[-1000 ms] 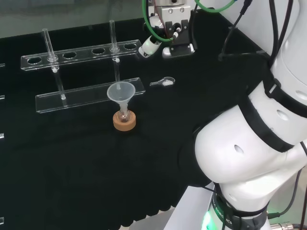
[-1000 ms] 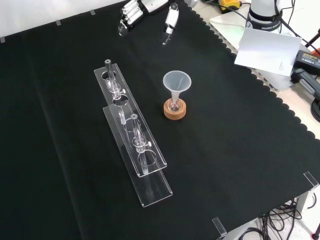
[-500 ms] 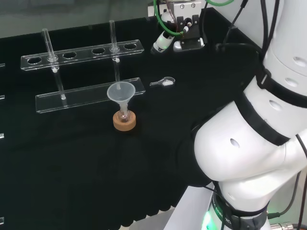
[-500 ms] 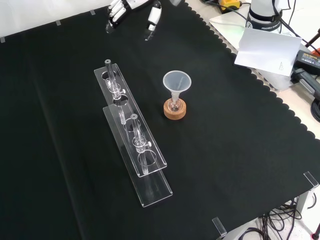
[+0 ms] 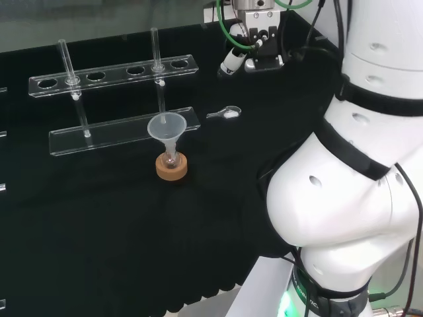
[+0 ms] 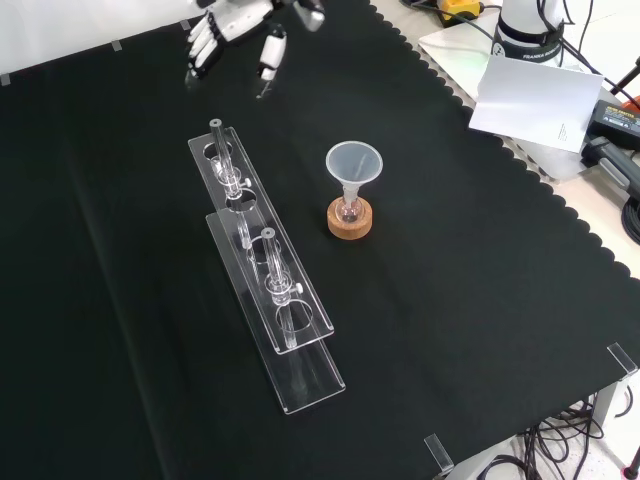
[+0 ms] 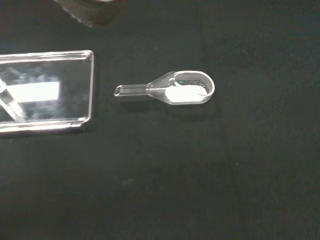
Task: Pick up the weighing funnel.
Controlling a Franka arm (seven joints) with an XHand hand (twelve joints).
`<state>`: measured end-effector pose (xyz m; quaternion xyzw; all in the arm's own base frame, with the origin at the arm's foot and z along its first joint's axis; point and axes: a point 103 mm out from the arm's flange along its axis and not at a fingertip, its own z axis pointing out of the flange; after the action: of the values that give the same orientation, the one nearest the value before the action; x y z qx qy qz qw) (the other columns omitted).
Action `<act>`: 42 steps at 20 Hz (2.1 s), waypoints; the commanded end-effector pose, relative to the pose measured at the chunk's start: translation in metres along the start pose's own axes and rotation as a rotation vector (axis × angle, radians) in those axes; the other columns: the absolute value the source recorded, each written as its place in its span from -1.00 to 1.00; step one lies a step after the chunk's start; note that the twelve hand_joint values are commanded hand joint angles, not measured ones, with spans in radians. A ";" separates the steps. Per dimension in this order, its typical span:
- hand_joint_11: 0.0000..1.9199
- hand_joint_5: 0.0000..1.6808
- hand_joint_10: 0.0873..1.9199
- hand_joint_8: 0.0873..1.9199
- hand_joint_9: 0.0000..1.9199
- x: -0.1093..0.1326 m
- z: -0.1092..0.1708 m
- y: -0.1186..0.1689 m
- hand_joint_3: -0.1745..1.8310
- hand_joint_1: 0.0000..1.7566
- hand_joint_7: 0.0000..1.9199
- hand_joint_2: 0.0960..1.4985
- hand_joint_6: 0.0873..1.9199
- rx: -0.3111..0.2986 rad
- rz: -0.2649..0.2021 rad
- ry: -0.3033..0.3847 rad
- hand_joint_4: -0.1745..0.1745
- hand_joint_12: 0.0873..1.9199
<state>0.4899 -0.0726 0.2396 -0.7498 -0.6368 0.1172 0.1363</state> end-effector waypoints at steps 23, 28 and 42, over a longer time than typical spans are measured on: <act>-0.73 -0.39 -0.36 -0.33 -0.56 -0.026 0.084 0.090 -1.00 -0.02 -0.77 0.18 -1.00 0.110 -0.066 -0.068 -0.28 0.42; -0.73 -0.38 -0.36 -0.32 -0.56 -0.027 0.089 0.090 -1.00 -0.02 -0.77 0.18 -1.00 0.117 -0.074 -0.066 -0.27 0.42; -0.70 -0.35 -0.38 -0.32 -0.52 -0.029 0.115 0.094 -1.00 -0.01 -0.76 0.18 -1.00 0.118 -0.125 -0.114 -0.24 0.40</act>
<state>0.5326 -0.1093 0.1049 -0.7001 -0.6714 0.1847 0.1578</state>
